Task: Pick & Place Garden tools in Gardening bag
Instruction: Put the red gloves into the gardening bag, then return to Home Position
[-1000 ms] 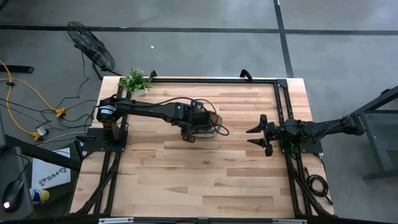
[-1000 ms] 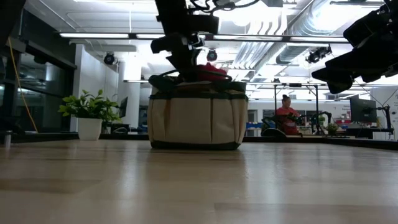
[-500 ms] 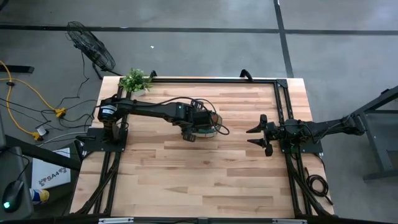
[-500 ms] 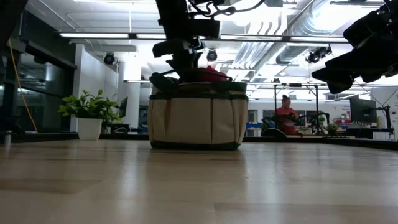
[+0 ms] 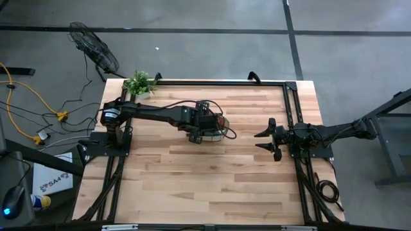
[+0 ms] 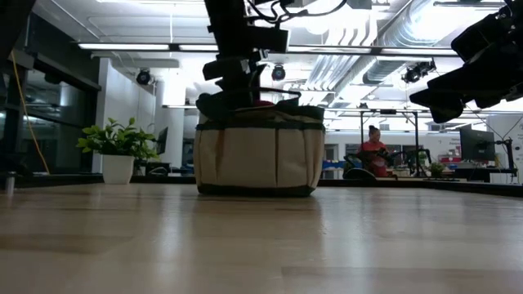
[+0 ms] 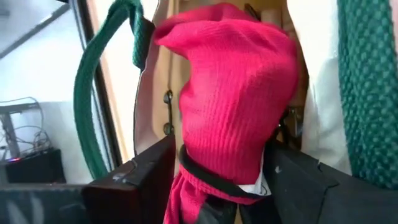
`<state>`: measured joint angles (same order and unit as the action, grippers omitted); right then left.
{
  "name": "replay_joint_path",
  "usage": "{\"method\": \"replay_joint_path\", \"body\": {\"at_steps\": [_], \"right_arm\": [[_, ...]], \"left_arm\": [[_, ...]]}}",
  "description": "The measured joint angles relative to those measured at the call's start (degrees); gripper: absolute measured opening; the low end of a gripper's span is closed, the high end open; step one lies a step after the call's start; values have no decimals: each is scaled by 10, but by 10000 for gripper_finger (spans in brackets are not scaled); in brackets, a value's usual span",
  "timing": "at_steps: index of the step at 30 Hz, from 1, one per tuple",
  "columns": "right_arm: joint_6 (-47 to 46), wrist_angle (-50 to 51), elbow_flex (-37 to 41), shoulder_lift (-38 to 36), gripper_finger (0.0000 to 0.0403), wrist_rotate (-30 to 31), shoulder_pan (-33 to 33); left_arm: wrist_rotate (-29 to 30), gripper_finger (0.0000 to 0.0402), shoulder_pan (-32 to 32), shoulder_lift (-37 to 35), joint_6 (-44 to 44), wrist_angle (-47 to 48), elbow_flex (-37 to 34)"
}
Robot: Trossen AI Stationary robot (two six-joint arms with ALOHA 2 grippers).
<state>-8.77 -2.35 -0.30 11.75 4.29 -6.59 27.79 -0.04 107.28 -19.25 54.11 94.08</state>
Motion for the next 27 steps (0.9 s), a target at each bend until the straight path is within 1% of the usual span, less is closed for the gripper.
{"method": "replay_joint_path", "body": {"at_steps": [3, 12, 18, 22, 24, 27], "right_arm": [[0, 0, 0, 0, 189, 0, 0], [0, 0, 0, 0, 189, 0, 0], [0, 0, 0, 0, 189, 0, 0], [0, 0, 0, 0, 189, 0, 0], [0, 0, 0, 0, 189, 0, 0], [0, 0, 0, 0, 189, 0, 0]], "left_arm": [[8, 224, -4, -1, 0, 11, 8], [19, 225, -13, -4, 17, 46, 71], [18, 219, -15, -4, 38, 58, 74], [45, 185, -19, -4, 41, 60, 74], [55, 160, -24, -7, 42, 62, 74], [53, 117, -30, -19, 59, 63, 74]]}}
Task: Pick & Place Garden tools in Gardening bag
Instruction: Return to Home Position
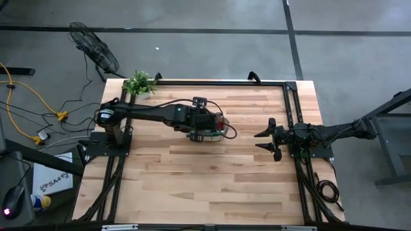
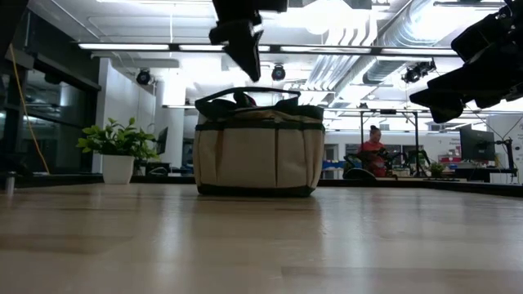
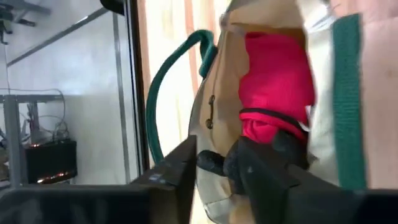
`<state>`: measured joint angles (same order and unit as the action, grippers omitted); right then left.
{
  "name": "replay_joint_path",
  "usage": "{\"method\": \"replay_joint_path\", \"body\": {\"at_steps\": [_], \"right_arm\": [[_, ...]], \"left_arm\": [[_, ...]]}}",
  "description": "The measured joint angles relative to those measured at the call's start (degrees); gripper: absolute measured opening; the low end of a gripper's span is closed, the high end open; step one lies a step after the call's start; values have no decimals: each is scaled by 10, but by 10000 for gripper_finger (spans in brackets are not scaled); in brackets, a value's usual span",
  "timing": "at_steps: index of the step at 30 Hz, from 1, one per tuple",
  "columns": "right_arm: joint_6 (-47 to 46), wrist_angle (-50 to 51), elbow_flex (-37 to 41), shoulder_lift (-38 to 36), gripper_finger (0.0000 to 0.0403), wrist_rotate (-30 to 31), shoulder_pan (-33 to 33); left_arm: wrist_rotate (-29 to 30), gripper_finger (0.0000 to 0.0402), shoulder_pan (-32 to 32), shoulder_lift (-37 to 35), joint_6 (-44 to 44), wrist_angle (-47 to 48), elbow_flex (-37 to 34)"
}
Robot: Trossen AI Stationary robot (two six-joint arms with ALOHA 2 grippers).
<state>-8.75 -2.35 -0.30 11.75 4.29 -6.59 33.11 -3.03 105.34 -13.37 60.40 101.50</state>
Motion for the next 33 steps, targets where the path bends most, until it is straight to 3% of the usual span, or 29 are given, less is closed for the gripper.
{"method": "replay_joint_path", "body": {"at_steps": [7, 13, 23, 33], "right_arm": [[0, 0, 0, 2, 189, 0, 0], [0, 0, 0, 2, 189, 0, 0], [0, 0, 0, 13, 189, 0, 0], [0, 0, 0, 17, 189, 0, 0]], "left_arm": [[-39, 13, -18, -26, 25, 2, -7], [-94, 8, -22, -60, -3, -106, -77], [-236, 1, 2, -190, -57, -373, -315], [-298, 1, 15, -378, 23, -588, -568]]}}
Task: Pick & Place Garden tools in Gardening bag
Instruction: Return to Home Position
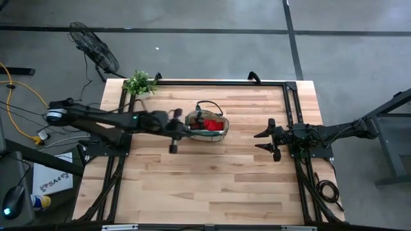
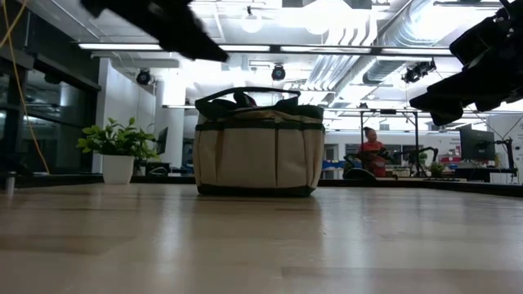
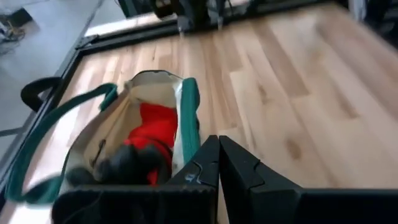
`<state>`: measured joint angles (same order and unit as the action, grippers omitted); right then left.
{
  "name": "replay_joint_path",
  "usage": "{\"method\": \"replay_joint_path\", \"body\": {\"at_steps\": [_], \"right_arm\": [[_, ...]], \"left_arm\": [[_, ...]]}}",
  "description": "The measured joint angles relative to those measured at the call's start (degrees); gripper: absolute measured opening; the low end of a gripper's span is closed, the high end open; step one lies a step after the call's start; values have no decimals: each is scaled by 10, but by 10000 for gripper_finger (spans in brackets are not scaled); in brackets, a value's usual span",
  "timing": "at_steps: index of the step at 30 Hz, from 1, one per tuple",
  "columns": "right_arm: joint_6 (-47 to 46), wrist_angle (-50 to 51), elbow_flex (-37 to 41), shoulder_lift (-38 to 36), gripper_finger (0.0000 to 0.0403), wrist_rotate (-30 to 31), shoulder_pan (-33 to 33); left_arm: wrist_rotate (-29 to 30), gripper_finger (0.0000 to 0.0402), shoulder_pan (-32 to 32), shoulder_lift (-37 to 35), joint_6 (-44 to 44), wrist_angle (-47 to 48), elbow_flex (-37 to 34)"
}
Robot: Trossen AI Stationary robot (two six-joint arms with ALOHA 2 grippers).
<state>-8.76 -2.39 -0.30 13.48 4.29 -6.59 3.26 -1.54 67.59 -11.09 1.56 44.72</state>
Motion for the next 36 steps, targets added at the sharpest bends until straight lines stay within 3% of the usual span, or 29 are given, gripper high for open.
{"method": "replay_joint_path", "body": {"at_steps": [7, 14, 27, 36], "right_arm": [[0, 0, 0, 3, 189, 0, 0], [0, 0, 0, 3, 189, 0, 0], [0, 0, 0, 3, 189, 0, 0], [0, 0, 0, 3, 189, 0, 0]], "left_arm": [[-11, 1, 0, -160, 73, -78, -161], [-59, 1, 0, -313, 104, -155, -301], [-119, 1, 0, -547, 118, -145, -418], [-100, 1, 0, -668, 104, -31, -430]]}}
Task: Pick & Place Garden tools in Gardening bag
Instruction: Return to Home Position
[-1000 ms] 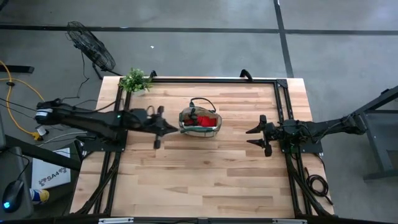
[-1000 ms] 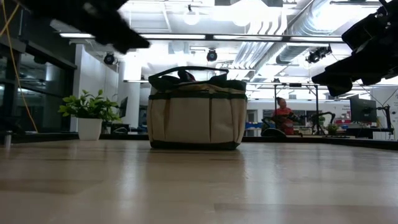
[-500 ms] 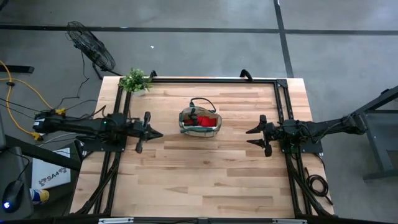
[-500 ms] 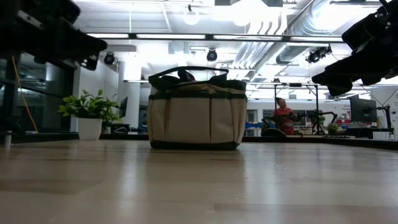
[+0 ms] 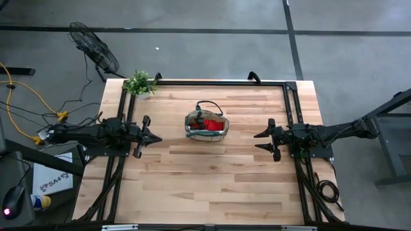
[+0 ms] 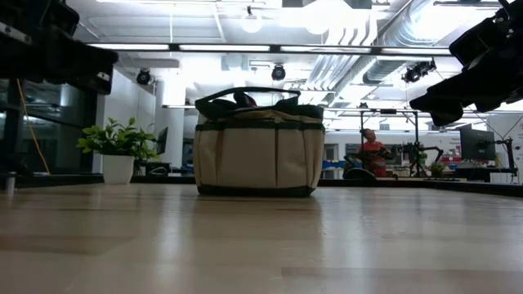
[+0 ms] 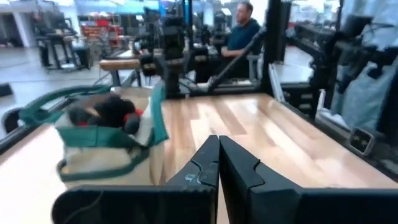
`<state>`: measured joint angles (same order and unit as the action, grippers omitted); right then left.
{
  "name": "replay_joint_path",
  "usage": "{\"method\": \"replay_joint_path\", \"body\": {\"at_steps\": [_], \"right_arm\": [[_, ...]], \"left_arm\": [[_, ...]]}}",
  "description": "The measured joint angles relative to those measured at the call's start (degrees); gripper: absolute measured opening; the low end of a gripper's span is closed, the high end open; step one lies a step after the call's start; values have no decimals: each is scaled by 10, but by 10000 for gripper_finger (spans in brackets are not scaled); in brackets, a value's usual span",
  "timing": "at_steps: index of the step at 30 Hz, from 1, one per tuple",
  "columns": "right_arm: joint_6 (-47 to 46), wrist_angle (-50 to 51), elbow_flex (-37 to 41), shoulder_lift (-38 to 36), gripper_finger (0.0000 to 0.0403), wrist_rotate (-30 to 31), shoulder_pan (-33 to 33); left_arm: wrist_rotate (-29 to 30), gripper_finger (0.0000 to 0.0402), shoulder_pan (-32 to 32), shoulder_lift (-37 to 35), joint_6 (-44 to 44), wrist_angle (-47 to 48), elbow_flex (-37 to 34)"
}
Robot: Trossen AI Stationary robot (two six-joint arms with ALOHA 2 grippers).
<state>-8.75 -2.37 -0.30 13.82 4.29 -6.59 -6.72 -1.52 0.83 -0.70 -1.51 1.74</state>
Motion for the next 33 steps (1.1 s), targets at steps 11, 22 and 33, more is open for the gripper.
{"method": "replay_joint_path", "body": {"at_steps": [11, 22, 33], "right_arm": [[0, 0, 0, 0, 189, 0, 0], [0, 0, 0, 0, 189, 0, 0], [0, 0, 0, 0, 189, 0, 0]], "left_arm": [[36, 1, 0, -4, -5, 18, -1], [35, 1, 0, -4, -5, 15, -2], [34, 1, 0, -4, -5, 14, -2]]}}
